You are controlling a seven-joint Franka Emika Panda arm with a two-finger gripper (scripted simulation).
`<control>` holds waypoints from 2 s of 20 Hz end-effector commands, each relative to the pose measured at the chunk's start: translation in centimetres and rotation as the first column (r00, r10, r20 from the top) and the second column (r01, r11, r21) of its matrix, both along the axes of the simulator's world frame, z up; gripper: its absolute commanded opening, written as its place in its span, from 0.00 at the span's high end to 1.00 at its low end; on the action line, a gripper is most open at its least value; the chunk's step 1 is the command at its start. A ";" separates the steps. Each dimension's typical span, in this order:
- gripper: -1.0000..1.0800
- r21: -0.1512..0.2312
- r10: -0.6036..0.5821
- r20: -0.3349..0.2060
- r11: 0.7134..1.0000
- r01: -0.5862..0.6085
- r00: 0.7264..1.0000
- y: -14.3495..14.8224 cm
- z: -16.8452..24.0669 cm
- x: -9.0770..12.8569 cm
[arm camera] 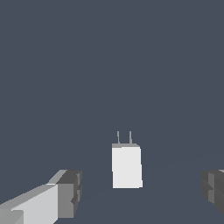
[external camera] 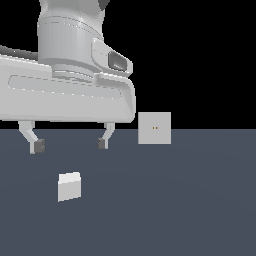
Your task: Plug the charger into the wall socket.
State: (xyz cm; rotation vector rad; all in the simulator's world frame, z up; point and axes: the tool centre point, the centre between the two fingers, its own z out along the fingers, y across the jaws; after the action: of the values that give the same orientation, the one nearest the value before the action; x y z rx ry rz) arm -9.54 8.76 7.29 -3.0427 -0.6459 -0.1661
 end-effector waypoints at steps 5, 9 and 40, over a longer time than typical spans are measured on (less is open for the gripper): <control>0.04 -0.001 0.028 0.004 1.000 -0.028 1.000 0.3 -1.0 -0.7; 0.04 -0.001 0.026 0.003 1.000 -0.026 1.000 0.2 -1.1 -0.7; 1.00 -0.003 0.026 0.005 1.000 -0.026 1.000 0.1 -6.0 -0.6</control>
State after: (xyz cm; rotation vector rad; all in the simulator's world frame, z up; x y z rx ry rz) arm -10.26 8.91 1.20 -3.0354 -0.6881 -0.1707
